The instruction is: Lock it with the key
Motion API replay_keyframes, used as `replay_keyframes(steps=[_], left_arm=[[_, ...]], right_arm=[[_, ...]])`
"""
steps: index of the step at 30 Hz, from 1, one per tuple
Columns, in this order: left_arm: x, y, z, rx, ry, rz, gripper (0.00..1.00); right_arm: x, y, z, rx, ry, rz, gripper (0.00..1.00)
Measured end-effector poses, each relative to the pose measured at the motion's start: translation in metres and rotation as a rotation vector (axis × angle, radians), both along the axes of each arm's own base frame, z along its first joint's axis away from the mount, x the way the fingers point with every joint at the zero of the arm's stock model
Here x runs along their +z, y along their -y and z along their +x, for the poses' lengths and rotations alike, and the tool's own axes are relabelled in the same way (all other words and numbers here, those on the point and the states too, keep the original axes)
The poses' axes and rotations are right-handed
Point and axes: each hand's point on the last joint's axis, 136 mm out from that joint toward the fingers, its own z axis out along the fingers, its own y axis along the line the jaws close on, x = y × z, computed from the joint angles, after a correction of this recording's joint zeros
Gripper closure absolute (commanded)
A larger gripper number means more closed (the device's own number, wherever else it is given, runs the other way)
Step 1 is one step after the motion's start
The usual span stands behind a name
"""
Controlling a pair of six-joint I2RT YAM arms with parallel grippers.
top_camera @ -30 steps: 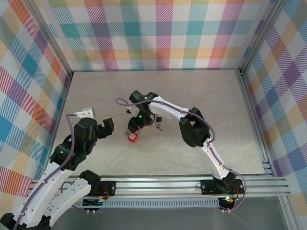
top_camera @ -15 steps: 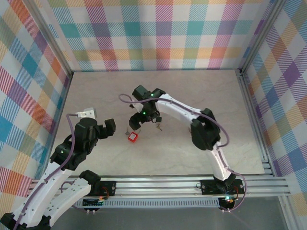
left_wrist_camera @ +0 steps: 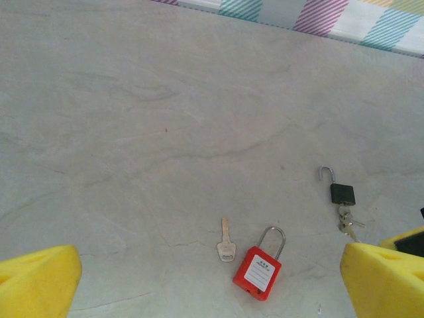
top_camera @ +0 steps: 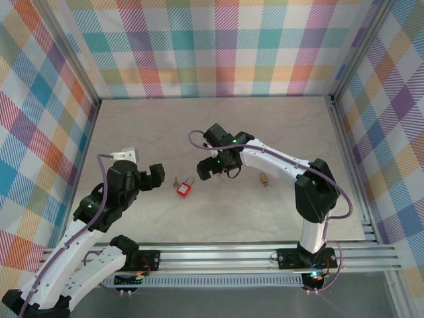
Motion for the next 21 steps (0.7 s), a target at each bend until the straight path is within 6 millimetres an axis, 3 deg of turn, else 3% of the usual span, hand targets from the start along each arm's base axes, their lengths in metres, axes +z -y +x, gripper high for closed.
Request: replay_keyframes(steps=[13, 21], left_arm=[[-0.002, 0.002, 0.001, -0.006, -0.011, 0.001, 0.00], [-0.003, 0.002, 0.001, -0.009, -0.014, 0.005, 0.00]], right_arm=[[-0.047, 0.009, 0.019, -0.210, -0.085, -0.040, 0.37], [-0.054, 0.015, 0.037, -0.255, -0.080, -0.049, 0.46]])
